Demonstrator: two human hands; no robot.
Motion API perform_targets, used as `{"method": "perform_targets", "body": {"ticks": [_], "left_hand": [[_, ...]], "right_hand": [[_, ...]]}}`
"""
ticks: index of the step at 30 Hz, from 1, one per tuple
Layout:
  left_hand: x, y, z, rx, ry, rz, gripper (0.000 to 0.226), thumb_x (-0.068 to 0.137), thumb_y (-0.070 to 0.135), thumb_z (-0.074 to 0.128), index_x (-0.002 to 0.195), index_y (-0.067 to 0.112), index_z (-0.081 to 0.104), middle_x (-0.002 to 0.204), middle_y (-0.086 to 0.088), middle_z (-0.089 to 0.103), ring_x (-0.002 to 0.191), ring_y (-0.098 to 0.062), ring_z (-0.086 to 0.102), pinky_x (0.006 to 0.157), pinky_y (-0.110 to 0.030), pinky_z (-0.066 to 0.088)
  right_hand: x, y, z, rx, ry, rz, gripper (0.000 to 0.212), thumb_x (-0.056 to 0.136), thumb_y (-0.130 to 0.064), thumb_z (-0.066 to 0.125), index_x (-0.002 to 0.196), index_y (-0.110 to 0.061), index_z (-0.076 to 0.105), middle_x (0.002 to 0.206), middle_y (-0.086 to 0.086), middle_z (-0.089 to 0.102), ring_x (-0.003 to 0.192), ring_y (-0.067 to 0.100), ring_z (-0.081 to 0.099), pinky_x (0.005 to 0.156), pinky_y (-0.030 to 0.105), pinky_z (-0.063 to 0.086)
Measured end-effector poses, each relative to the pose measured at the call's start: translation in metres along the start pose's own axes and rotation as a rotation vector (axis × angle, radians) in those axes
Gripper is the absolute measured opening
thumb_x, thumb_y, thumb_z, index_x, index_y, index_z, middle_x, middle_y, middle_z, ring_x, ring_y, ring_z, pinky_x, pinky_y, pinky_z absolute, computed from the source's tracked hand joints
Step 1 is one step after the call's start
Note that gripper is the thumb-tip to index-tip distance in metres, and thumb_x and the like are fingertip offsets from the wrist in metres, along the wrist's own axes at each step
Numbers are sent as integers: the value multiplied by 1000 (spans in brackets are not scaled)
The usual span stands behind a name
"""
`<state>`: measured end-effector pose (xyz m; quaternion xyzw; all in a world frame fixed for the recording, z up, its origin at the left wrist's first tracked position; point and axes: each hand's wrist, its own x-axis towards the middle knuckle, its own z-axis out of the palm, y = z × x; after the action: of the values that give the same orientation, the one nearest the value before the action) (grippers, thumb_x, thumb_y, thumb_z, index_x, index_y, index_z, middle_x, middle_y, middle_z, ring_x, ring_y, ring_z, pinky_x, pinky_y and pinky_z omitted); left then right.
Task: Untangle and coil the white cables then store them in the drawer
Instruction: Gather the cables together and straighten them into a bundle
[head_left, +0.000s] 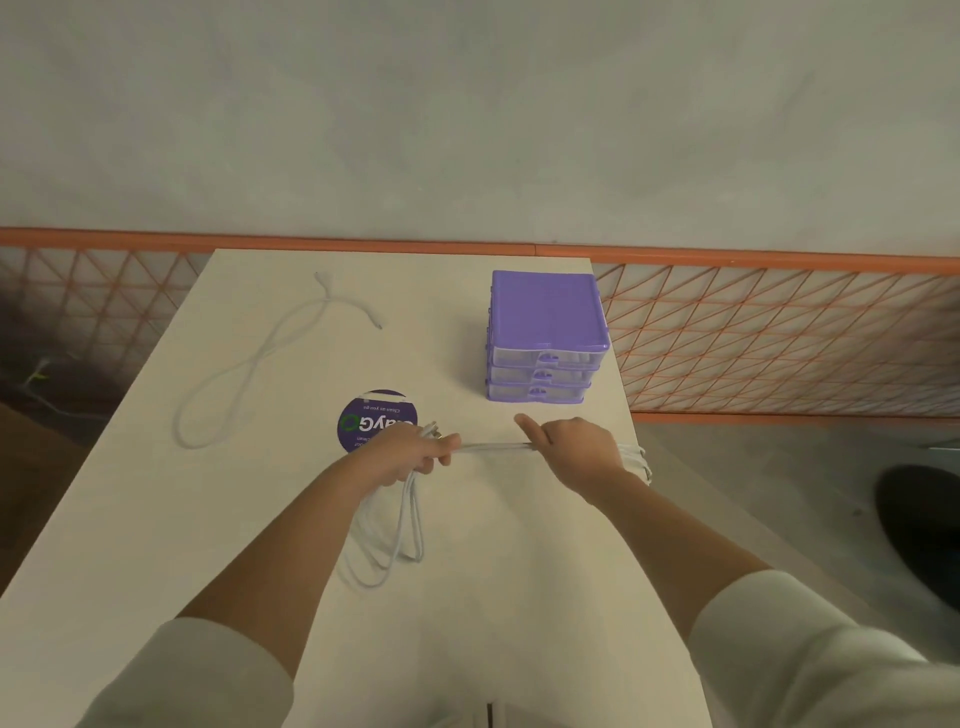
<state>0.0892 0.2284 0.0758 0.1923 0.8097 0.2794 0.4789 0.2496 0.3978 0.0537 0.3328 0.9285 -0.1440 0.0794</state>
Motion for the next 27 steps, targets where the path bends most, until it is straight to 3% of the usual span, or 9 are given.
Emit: {"method": "perform_targets", "body": {"ticks": [6,8,11,16,22,24,27], "left_hand": [[0,6,17,53,22,40,38,90,51,59,72,17,63,58,4,44,30,-2,29,35,-14,21],[-2,9,18,42,12,64,38,91,49,59,72,16,62,57,3,42,27,-1,29,34,-13,21],[-4,14,17,28,23,49,39,90,51,59,72,17,62,57,4,42,32,-3,29,38,-16,22],[-7,16,19,24,4,21,40,88,56,59,77,18,65,61,4,43,44,-9,26,43,-20,21],[-8,19,25,15,-4,34,43,89,57,57,84,16,67,64,3,46,44,-8,28,40,-17,23],[-7,20,28,26,-5,38,43,89,57,55,86,16,70,64,3,49,46,-9,30,42,-18,24],[-6,16,28,32,-27,50,49,91,60,49,98,17,73,75,4,70,44,-8,31,42,-19,24]], "right_hand": [[6,1,15,48,-108,81,60,102,-48,23,84,-11,68,85,5,70,75,27,66,70,32,52],[8,-11,18,186,-114,68,59,100,-51,26,83,-13,68,85,5,71,75,24,66,70,32,51],[4,-28,20,354,-79,86,63,99,-59,23,73,-15,60,76,4,64,67,22,58,57,29,43],[-3,-30,18,224,-53,83,66,97,-65,17,60,-19,48,60,-1,49,54,16,48,50,27,34],[-1,-22,13,55,52,26,68,95,-68,19,69,-18,58,60,-2,54,57,18,53,53,27,37],[-1,-22,14,4,87,20,68,97,-65,20,70,-18,59,63,0,57,62,21,55,58,28,36],[3,-20,17,-70,134,27,68,99,-61,17,69,-17,60,65,0,57,67,23,52,76,33,33]]}}
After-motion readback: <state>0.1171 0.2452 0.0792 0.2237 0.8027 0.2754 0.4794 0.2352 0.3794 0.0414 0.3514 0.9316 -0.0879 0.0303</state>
